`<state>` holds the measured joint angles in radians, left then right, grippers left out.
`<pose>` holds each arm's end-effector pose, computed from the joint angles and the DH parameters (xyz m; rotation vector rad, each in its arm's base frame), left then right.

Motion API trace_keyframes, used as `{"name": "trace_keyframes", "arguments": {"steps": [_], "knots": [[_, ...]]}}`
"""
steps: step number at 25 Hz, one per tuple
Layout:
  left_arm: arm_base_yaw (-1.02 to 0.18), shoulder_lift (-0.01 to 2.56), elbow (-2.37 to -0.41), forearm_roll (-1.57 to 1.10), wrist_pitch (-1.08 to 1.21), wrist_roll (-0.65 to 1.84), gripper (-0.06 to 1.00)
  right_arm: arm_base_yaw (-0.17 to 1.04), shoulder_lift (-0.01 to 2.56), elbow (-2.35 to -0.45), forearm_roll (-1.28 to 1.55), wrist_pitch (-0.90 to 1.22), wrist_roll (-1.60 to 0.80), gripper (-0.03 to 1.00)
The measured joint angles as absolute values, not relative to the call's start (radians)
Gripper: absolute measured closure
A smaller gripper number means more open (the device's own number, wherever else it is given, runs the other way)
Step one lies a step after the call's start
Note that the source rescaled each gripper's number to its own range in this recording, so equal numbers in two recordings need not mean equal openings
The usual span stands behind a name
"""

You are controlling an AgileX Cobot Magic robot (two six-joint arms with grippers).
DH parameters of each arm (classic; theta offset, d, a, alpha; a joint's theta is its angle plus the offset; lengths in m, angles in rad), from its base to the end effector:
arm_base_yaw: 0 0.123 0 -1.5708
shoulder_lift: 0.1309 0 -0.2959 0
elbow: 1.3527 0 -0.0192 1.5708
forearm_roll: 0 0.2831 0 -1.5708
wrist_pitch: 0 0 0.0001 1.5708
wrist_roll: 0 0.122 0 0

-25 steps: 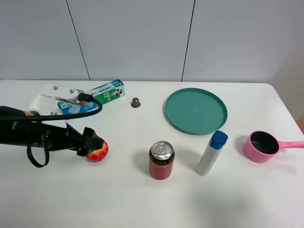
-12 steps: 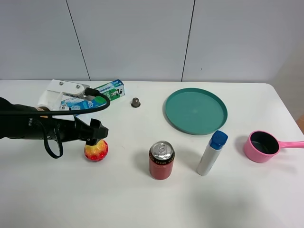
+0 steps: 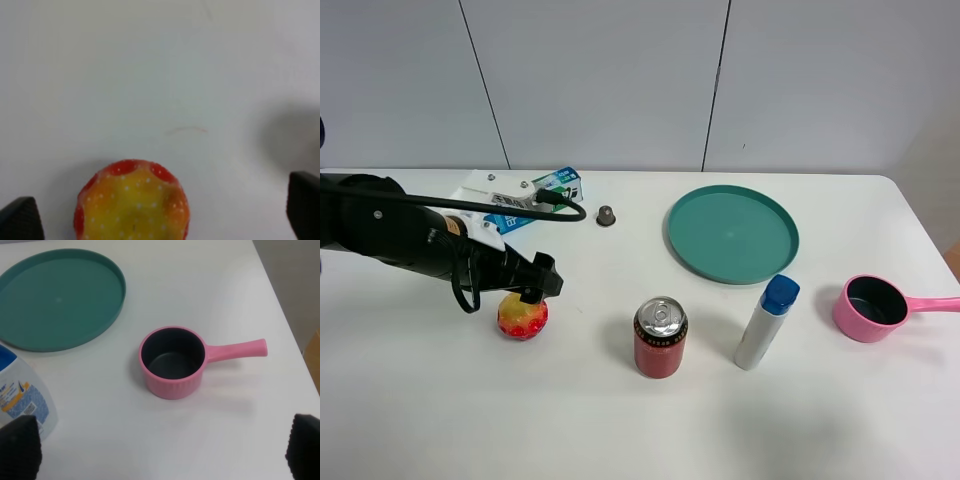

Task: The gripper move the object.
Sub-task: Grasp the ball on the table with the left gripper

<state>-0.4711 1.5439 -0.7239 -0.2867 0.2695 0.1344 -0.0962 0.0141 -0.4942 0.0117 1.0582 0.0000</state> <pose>0.2814 -0.1537 0.1403 0.4528 2.5531 -0.3264 0.0431 -0.0029 0.2765 0.0988 2.0596 -0.0454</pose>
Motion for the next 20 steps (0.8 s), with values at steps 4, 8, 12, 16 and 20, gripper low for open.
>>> {"name": "trace_keyframes", "arguments": {"steps": [4, 8, 12, 16, 20], "knots": [[-0.471, 1.598, -0.724, -0.237, 0.275, 0.150, -0.06, -0.096, 0.014, -0.494, 0.012, 1.058, 0.000, -0.03], [-0.471, 1.645, -0.724, -0.217, 0.275, 0.155, -0.06, -0.096, 0.014, -0.494, 0.012, 1.058, 0.000, -0.03], [-0.471, 1.690, -0.731, -0.216, 0.258, 0.168, -0.06, -0.096, 0.014, -0.494, 0.012, 1.058, 0.000, -0.03], [-0.471, 1.727, -0.734, -0.216, 0.240, 0.175, -0.06, -0.096, 0.014, -0.494, 0.012, 1.058, 0.000, -0.03], [-0.471, 1.751, -0.734, -0.212, 0.226, 0.177, -0.06, -0.096, 0.014, -0.494, 0.012, 1.058, 0.000, -0.03]]}}
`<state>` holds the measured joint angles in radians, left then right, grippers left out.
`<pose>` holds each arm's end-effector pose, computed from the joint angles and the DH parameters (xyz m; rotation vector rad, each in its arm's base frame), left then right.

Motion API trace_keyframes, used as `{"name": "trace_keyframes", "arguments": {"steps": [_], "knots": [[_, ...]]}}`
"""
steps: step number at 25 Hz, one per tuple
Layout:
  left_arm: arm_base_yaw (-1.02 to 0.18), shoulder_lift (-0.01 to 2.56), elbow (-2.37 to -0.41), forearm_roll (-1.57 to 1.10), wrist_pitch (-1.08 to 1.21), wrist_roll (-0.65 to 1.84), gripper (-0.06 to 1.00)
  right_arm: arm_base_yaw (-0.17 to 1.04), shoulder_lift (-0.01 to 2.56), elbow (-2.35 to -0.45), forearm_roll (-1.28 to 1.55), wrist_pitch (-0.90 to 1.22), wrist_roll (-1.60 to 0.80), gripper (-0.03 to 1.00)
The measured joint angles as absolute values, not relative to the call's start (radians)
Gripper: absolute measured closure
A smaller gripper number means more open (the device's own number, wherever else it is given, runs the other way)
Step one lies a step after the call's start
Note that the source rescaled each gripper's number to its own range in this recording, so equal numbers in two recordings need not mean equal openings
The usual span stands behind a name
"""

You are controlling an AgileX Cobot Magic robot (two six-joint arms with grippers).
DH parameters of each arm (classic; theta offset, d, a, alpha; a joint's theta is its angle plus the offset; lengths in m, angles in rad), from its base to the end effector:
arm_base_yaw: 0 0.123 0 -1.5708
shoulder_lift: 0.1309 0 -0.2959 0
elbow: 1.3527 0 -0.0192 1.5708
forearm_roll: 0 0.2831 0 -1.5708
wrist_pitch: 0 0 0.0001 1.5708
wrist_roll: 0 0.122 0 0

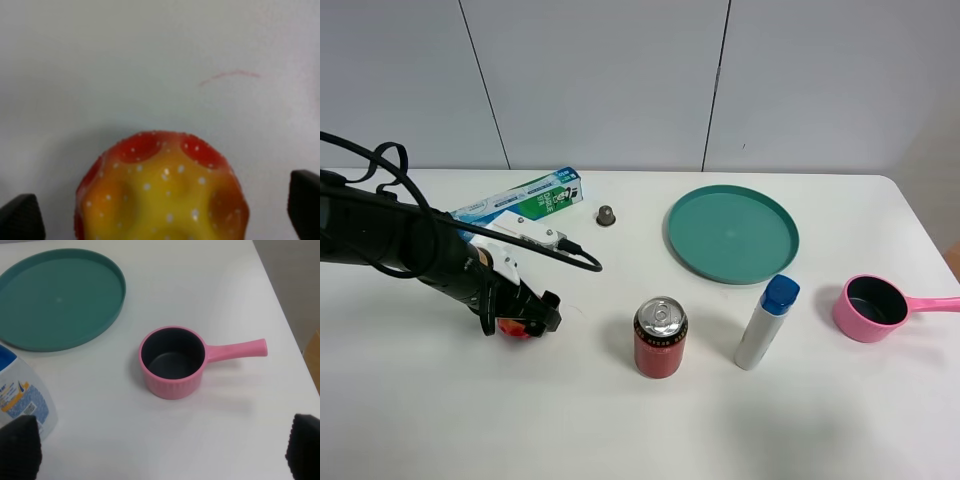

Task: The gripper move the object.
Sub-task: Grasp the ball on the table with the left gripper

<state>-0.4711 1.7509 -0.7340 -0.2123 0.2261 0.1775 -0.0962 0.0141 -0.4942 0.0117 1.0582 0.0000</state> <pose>0.2868 -0.1526 0.0780 0.6132 2.6694 -0.2073 0.0431 -0.0029 0.2765 0.0988 2.0596 -0.0454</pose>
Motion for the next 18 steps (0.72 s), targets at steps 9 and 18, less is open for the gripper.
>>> {"name": "trace_keyframes", "arguments": {"steps": [9, 18], "knots": [[-0.465, 1.792, -0.735, -0.196, 0.202, 0.178, -0.06, -0.096, 0.014, -0.494, 0.012, 1.058, 0.000, -0.03], [-0.464, 1.797, -0.735, -0.194, 0.190, 0.178, -0.06, -0.096, 0.014, -0.494, 0.012, 1.058, 0.000, -0.03]]}}
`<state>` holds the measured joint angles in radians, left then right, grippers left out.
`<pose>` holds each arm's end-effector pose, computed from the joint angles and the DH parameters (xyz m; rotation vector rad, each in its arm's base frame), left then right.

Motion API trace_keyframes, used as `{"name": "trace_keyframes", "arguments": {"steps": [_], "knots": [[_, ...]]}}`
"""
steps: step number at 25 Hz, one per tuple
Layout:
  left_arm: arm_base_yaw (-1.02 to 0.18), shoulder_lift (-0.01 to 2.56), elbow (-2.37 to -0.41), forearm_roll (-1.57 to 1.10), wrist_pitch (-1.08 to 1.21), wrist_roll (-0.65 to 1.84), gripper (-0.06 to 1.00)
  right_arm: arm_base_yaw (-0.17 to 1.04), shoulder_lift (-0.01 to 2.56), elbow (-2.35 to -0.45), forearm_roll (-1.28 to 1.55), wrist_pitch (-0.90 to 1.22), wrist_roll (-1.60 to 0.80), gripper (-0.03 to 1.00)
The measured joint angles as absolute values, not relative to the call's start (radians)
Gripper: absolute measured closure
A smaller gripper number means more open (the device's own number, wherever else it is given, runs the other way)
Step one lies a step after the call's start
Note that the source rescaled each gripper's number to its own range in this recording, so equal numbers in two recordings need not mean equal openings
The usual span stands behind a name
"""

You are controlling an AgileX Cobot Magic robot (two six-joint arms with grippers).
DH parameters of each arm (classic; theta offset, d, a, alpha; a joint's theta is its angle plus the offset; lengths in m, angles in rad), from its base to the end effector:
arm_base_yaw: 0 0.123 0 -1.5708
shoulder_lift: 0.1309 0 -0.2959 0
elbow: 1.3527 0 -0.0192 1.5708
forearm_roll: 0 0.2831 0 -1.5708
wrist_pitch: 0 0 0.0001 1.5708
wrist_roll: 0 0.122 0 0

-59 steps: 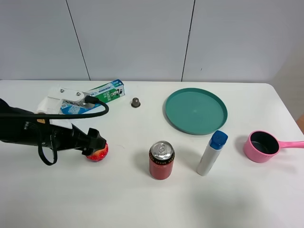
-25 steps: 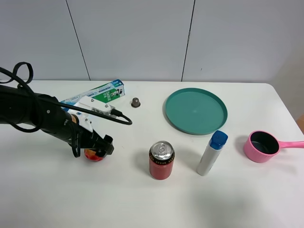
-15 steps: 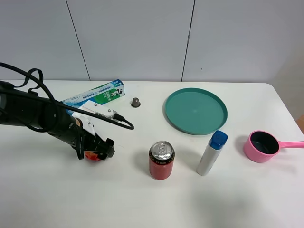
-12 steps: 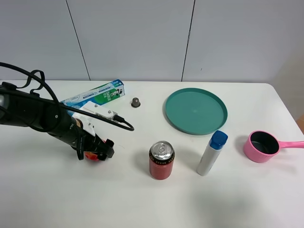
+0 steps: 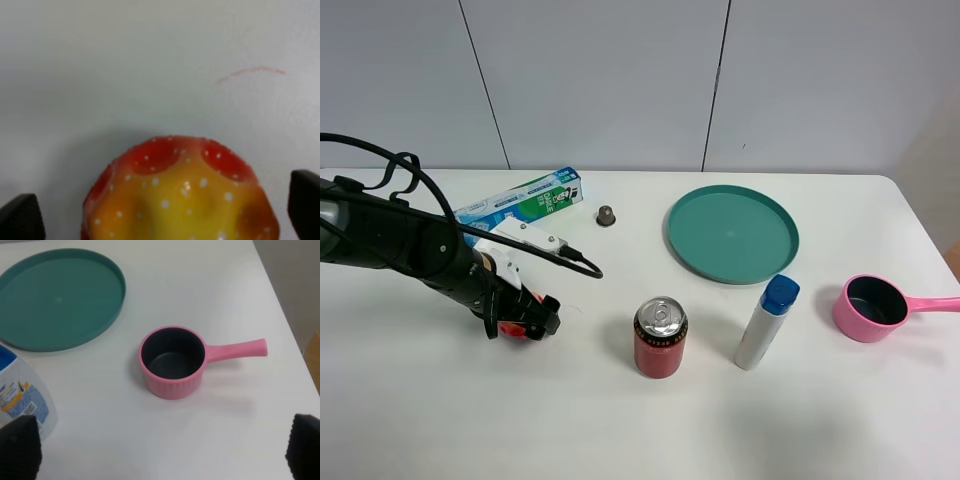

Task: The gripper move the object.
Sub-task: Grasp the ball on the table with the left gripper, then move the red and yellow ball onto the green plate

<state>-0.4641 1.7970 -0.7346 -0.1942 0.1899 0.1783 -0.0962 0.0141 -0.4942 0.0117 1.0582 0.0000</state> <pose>0.2900 -0.1502 0.0648 0.6251 2.6746 -0.1832 0.0431 -0.0029 0.2765 0.0988 2.0596 -0.0454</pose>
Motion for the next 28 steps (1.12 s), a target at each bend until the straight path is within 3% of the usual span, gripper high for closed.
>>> {"name": "trace_keyframes", "arguments": {"steps": [4, 8, 11, 16, 28], "knots": [[-0.464, 1.797, -0.735, -0.193, 0.190, 0.178, -0.04, -0.096, 0.014, -0.494, 0.012, 1.058, 0.000, -0.03], [-0.464, 1.797, -0.735, -0.193, 0.190, 0.178, 0.08, -0.096, 0.014, -0.494, 0.012, 1.058, 0.000, -0.03], [-0.464, 1.797, -0.735, -0.193, 0.191, 0.178, 0.31, -0.096, 0.014, -0.494, 0.012, 1.058, 0.000, -0.03], [-0.464, 1.797, -0.735, -0.194, 0.214, 0.178, 0.94, -0.096, 0.014, -0.494, 0.012, 1.058, 0.000, -0.03], [-0.464, 1.797, -0.736, -0.193, 0.224, 0.156, 0.94, -0.096, 0.014, -0.494, 0.012, 1.058, 0.000, -0.03]]}}
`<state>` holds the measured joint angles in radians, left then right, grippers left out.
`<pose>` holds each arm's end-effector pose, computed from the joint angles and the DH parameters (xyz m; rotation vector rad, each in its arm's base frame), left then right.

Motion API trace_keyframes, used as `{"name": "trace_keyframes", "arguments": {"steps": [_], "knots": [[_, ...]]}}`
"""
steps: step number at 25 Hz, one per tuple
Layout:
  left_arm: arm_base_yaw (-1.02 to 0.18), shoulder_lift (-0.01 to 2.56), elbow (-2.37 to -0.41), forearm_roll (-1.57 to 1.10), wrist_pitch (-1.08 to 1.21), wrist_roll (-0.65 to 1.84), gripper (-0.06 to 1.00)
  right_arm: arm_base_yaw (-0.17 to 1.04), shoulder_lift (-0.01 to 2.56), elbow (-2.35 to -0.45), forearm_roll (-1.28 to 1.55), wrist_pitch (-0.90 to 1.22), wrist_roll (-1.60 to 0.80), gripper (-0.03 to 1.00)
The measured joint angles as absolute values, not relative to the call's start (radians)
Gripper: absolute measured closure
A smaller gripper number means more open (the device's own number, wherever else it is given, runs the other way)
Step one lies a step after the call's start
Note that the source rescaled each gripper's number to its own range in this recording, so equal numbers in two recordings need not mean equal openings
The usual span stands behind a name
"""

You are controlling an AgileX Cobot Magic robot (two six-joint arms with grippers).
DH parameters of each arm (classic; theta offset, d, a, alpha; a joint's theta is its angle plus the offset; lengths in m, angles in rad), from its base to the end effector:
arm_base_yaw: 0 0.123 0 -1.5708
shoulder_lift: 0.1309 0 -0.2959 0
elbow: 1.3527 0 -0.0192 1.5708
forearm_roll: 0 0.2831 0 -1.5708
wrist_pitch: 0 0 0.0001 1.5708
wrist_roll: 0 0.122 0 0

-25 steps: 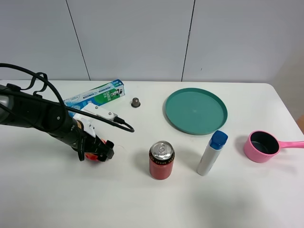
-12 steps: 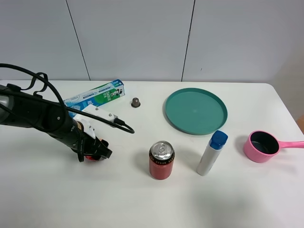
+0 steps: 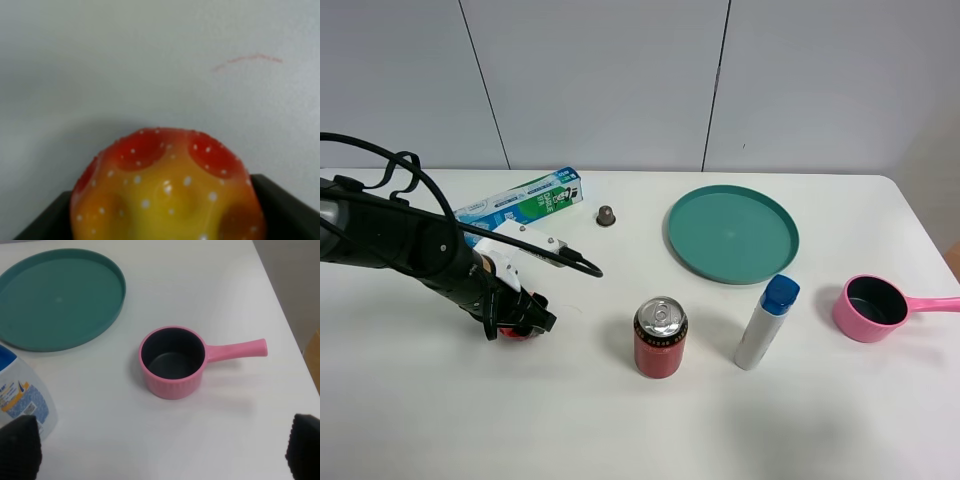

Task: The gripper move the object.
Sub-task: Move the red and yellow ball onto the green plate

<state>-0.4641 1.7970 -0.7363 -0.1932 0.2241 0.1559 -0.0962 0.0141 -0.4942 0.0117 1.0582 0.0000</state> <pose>0.2868 -0.1494 0.0636 0.6063 2.7134 -0.1880 0.0431 -0.0029 0.2765 0.0988 2.0596 -0.0454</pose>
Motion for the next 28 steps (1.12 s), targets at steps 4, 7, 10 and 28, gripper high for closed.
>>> {"name": "trace_keyframes", "arguments": {"steps": [4, 7, 10, 28], "knots": [[-0.464, 1.797, -0.748, -0.193, 0.245, 0.156, 0.94, -0.096, 0.014, -0.494, 0.012, 1.058, 0.000, -0.03], [-0.464, 1.790, -0.786, -0.193, 0.299, 0.156, 0.94, -0.096, 0.014, -0.494, 0.012, 1.058, 0.000, -0.03], [-0.464, 1.772, -0.854, -0.193, 0.340, 0.156, 0.94, -0.096, 0.014, -0.494, 0.012, 1.058, 0.000, -0.03], [-0.541, 1.789, -1.299, -0.111, 0.546, 0.156, 0.94, -0.096, 0.014, -0.494, 0.012, 1.058, 0.000, -0.03]]}}
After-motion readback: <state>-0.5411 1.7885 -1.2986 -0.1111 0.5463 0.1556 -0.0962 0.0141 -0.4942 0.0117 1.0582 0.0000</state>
